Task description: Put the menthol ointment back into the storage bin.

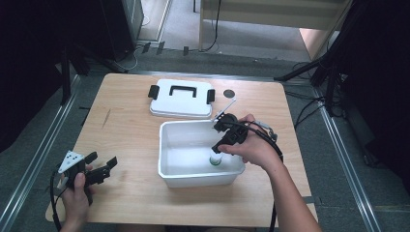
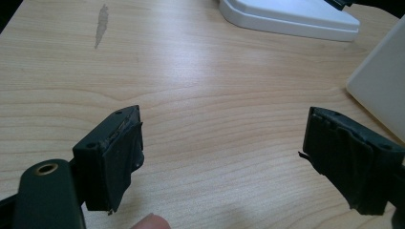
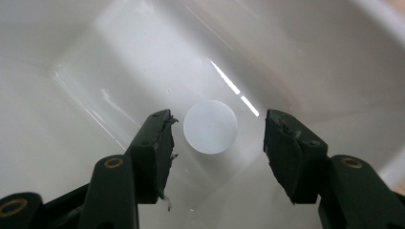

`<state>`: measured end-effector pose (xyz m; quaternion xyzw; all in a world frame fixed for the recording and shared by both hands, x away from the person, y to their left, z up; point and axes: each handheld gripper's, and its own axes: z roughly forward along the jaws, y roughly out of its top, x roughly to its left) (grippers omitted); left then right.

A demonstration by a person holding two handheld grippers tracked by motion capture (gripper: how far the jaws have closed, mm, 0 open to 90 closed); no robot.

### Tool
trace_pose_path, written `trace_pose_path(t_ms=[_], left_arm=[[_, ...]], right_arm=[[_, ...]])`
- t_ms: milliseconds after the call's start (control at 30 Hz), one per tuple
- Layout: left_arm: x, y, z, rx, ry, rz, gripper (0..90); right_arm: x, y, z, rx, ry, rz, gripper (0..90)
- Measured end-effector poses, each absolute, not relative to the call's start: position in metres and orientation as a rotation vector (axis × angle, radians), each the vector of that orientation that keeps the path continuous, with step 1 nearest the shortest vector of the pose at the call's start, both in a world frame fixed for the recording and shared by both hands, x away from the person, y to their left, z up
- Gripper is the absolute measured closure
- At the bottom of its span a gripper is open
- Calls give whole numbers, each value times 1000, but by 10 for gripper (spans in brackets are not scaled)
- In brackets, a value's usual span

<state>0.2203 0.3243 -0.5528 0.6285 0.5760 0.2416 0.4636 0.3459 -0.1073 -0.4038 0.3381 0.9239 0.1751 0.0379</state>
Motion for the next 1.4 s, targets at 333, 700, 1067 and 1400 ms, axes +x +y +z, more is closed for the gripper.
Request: trace_pose_path(t_ms=[333,700,1067,1400], left_arm=[[220,324,-553,1541,1415,594,146],[220,324,-553,1540,1417,595,146],[220,324,-553,1539,1417,595,145],[220,324,-553,1539,1418,597,146]], right_arm=[[340,-139,-368,1084,2724,646,441],[336,-178,-367,1169,2619,651,391],[332,-215,-388,1270,2477,713,267],[320,-245,-410,1311,2357,803,196]])
